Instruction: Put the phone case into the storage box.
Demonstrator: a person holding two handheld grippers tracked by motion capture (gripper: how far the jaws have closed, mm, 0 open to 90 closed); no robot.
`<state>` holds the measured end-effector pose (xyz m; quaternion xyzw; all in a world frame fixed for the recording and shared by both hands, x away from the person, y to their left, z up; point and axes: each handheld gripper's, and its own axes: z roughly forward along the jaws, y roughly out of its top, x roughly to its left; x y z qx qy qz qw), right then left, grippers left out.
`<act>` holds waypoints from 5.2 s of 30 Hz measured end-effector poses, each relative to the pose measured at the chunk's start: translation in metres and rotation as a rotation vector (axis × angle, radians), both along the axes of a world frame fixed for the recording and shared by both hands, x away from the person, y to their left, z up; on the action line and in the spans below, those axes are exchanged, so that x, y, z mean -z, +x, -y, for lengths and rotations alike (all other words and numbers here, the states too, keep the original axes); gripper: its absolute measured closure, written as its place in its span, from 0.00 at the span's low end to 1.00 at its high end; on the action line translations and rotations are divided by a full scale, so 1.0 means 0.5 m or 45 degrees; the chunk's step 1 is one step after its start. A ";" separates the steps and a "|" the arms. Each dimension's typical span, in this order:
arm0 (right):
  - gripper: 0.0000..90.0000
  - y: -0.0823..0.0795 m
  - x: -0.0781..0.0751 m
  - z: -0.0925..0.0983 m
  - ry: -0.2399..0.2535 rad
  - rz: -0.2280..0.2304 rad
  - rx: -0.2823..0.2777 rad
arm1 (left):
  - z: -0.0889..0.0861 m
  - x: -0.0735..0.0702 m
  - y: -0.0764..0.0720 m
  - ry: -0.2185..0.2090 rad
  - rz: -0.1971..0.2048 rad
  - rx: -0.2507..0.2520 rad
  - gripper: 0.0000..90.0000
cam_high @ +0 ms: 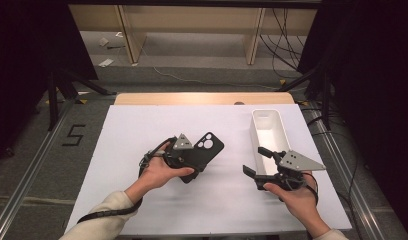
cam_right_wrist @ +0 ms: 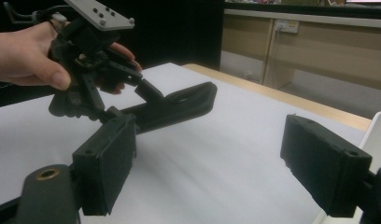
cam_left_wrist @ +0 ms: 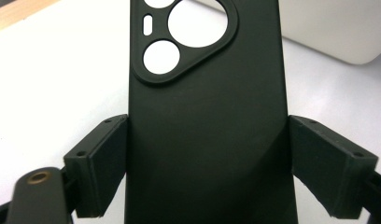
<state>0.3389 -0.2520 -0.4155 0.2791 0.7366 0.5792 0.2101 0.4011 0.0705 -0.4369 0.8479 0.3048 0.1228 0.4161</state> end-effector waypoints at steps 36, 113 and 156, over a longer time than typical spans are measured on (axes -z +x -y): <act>0.22 0.104 -0.020 -0.147 0.029 -0.091 0.009 | -0.008 -0.010 -0.058 -0.088 0.069 -0.064 0.18; 0.86 0.155 -0.020 -0.234 0.233 -0.397 -0.106 | 0.017 -0.013 -0.069 -0.121 0.296 -0.051 0.15; 0.87 0.153 -0.086 -0.203 -0.050 -0.255 -0.482 | -0.040 -0.009 -0.080 -0.190 0.211 0.068 0.18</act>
